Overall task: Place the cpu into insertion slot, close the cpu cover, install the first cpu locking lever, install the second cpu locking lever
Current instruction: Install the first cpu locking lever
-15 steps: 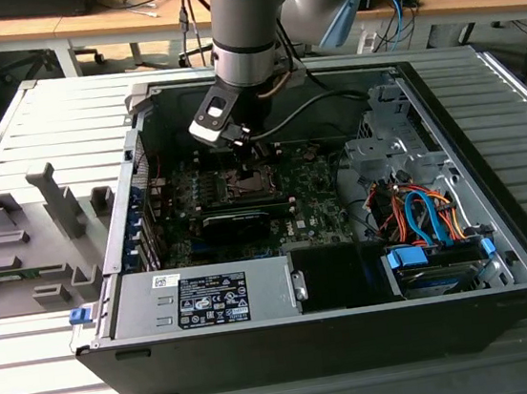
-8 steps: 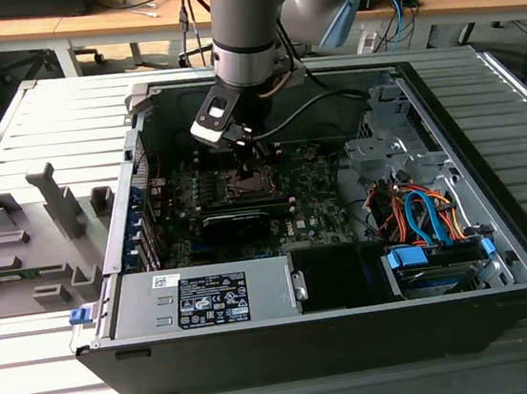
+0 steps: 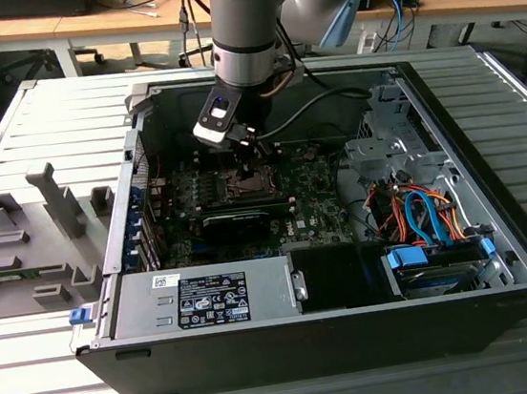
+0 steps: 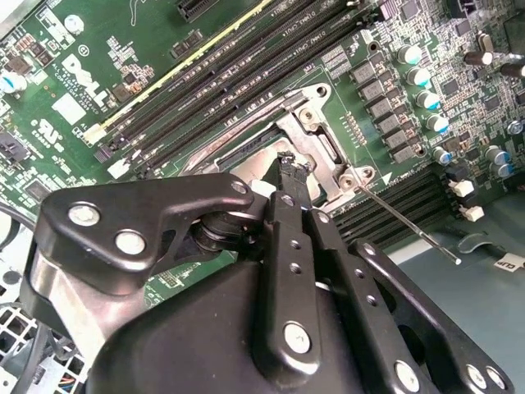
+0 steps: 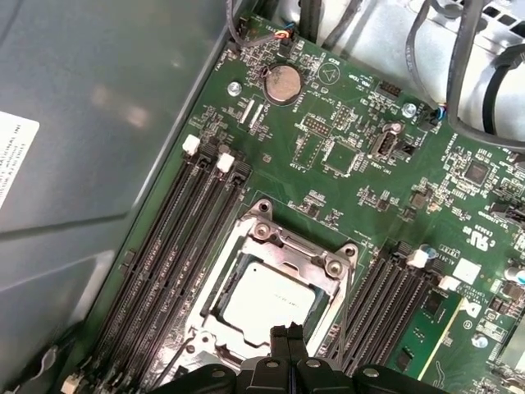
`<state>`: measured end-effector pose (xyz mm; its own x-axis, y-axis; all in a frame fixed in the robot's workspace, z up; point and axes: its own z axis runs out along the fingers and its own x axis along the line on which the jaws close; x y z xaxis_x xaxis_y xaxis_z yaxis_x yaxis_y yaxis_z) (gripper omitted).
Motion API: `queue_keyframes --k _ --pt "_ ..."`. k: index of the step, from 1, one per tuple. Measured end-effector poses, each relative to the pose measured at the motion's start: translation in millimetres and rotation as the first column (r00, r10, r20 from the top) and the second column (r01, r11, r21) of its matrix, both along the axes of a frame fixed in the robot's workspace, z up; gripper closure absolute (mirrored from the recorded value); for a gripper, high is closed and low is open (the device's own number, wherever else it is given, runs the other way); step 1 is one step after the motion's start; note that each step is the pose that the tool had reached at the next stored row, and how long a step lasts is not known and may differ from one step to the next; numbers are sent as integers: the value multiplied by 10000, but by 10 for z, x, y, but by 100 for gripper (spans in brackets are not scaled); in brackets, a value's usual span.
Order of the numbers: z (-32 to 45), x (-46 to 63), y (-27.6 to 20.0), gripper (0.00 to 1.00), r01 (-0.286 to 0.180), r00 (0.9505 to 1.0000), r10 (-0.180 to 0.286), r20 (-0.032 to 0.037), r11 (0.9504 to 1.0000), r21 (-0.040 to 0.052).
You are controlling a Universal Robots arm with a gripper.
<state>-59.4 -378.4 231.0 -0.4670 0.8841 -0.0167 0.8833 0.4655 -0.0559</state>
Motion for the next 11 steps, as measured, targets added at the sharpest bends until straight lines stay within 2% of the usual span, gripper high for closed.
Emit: queue_keyframes --k 11 --pt "0 0 0 89 -601 9982 601 0 9982 0"
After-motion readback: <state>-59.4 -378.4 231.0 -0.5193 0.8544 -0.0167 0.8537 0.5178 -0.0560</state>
